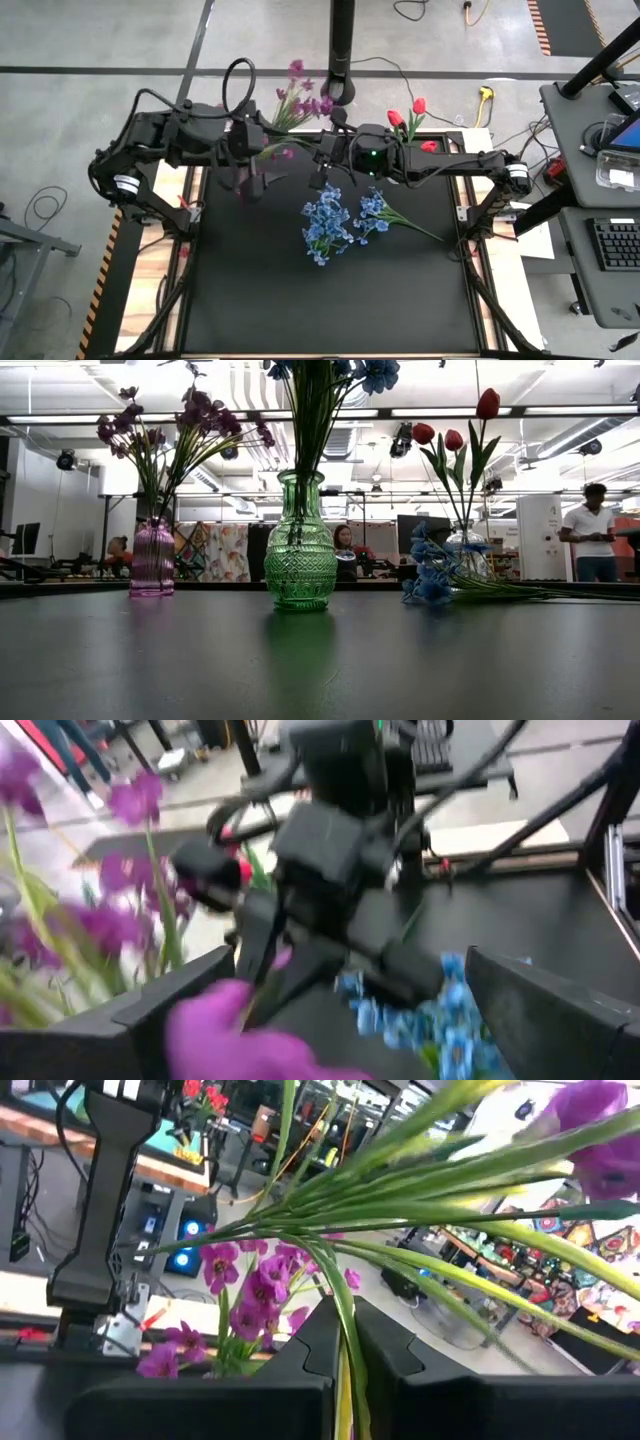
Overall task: Sort flowers into vase by color
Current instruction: Put the purple flower into the purple crystal vase
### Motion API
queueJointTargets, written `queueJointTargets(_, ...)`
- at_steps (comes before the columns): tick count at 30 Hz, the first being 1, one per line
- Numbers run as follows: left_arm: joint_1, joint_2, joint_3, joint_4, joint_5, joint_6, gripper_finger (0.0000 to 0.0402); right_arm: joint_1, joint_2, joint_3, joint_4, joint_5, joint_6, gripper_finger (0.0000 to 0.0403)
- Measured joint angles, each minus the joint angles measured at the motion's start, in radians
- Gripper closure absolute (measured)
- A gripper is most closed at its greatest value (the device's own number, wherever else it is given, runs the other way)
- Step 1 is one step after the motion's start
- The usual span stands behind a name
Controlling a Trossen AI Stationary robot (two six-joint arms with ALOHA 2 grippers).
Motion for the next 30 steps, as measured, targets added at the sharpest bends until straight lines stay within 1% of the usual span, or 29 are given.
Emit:
queueJointTargets(4, 0.000, 0.000, 0.038, -0.129, 0.000, -0.040, 0.0023, 0.000, -0.014, 0.000, -0.041, 0.000, -0.007, 0.0390)
queueJointTargets(7, 0.000, 0.000, 0.052, -0.183, -0.002, -0.077, 0.0023, 0.000, -0.018, 0.000, -0.059, 0.000, -0.018, 0.0390)
queueJointTargets(10, 0.000, 0.000, 0.056, -0.230, -0.036, -0.097, 0.0023, 0.002, -0.019, 0.000, -0.075, 0.000, -0.033, 0.0390)
queueJointTargets(12, 0.000, 0.001, 0.058, -0.258, -0.097, -0.110, 0.0023, 0.004, -0.019, 0.000, -0.079, 0.000, -0.036, 0.0390)
queueJointTargets(18, 0.000, 0.001, 0.058, -0.296, -0.329, -0.113, 0.0023, 0.023, -0.023, 0.000, -0.079, 0.001, -0.060, 0.0390)
queueJointTargets(20, 0.000, 0.001, 0.062, -0.296, -0.374, -0.111, 0.0023, 0.030, -0.025, 0.000, -0.084, 0.001, -0.066, 0.0390)
queueJointTargets(24, 0.000, 0.000, 0.065, -0.296, -0.386, -0.104, 0.0023, 0.035, -0.030, 0.000, -0.087, 0.006, -0.078, 0.0390)
queueJointTargets(26, 0.000, 0.000, 0.065, -0.306, -0.385, -0.117, 0.0023, 0.038, -0.036, 0.000, -0.099, 0.035, -0.104, 0.0390)
queueJointTargets(30, -0.001, -0.005, 0.065, -0.374, -0.369, -0.223, 0.0023, 0.046, -0.054, 0.000, -0.137, 0.109, -0.198, 0.0390)
